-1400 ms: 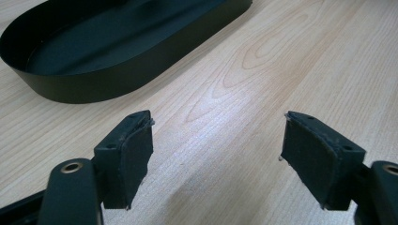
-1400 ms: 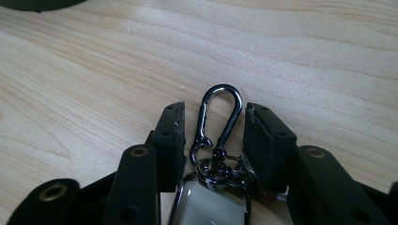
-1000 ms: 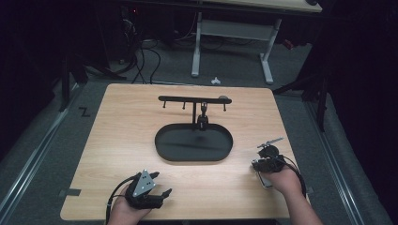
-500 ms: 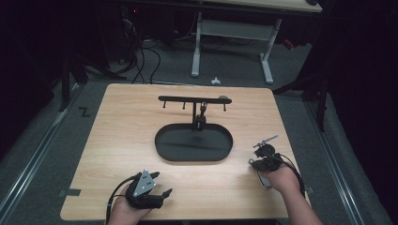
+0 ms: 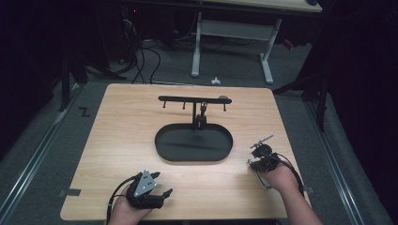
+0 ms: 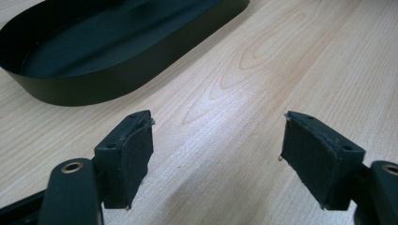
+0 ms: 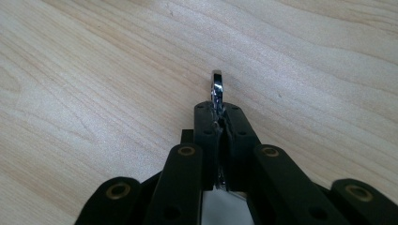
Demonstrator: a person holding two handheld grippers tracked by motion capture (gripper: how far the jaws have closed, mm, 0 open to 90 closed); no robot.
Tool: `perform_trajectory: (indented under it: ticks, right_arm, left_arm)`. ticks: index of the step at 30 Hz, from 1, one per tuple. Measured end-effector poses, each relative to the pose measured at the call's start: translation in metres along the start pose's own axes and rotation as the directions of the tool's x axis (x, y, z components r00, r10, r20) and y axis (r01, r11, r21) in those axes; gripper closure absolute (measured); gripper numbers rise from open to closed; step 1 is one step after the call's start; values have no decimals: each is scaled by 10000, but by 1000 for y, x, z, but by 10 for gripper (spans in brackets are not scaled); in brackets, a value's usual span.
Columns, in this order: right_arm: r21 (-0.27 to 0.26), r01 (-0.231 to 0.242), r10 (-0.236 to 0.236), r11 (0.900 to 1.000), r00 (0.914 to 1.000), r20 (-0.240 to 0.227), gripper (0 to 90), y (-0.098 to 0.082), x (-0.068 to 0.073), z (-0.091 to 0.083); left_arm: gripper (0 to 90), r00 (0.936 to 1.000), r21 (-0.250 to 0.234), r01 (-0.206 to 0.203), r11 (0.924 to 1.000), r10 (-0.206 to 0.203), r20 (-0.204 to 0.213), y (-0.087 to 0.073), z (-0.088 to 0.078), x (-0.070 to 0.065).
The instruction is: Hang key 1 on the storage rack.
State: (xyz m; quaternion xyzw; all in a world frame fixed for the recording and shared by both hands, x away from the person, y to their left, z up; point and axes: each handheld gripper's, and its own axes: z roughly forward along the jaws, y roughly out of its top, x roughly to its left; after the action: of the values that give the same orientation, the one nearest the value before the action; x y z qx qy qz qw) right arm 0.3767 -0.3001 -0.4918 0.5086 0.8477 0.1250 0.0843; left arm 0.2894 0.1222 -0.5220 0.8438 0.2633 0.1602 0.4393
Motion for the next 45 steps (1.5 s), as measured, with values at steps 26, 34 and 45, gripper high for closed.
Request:
perform_trajectory:
  ticks: [26, 34, 45]
  right_arm:
    - [-1299, 151, -196, 9914, 9992, -338, 864, 25, 15, -100]
    - [-1615, 434, -485, 9859, 9984, -280, 864, 40, 27, -114]
    - [-1837, 640, -689, 9809, 9974, -201, 864, 56, 34, -122]
  left_arm:
    - [259, 10000, -80, 34, 10000, -34, 72, 1, 0, 0]
    - [259, 9999, -155, 66, 9999, -65, 91, -1, -3, 2]
    - [259, 9999, -145, 53, 9999, -51, 126, 1, 0, 2]
